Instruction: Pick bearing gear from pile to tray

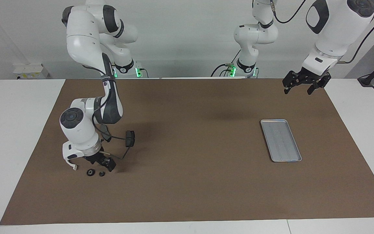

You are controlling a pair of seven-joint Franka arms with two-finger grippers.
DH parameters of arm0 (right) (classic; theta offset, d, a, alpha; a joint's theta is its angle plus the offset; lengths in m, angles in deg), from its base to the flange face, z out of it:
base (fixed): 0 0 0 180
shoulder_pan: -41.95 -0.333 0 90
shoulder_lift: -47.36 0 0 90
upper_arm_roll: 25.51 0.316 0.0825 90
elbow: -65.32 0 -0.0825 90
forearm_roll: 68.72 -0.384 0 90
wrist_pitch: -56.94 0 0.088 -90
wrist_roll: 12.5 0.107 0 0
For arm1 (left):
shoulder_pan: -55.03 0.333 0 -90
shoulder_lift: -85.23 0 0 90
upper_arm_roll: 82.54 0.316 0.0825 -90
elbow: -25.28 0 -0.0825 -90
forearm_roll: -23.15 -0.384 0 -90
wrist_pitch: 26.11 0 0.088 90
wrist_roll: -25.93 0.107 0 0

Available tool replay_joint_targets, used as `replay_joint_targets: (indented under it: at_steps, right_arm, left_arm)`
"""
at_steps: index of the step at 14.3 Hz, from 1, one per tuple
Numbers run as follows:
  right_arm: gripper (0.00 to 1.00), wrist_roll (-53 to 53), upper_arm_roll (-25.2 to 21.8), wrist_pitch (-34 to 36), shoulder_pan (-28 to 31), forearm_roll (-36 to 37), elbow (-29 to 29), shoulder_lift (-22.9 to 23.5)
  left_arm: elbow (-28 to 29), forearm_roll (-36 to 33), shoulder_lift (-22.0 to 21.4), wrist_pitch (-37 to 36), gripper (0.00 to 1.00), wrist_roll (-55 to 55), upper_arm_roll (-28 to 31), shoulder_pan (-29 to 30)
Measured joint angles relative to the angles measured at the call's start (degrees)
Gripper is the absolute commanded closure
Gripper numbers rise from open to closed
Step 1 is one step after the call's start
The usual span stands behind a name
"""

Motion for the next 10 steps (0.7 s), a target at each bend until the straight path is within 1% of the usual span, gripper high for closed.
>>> replay_joint_targets:
  at_steps: [5, 8, 10]
  right_arm:
    - [0.01, 11.5, 0.0, 1.6, 0.0, 0.1, 2.9, 2.2]
    - [0.02, 14.0, 0.0, 1.8, 0.8, 0.1, 3.2, 3.4]
    - [0.1, 14.1, -0.1, 2.4, 1.0, 0.1, 3.2, 3.6]
  left_arm:
    - [0.0, 0.0, 0.0, 0.0, 0.0, 0.0, 0.0, 0.0]
    - [0.0, 0.0, 0.0, 0.0, 0.0, 0.0, 0.0, 0.0]
    - [0.0, 0.0, 0.0, 0.0, 0.0, 0.0, 0.0, 0.0]
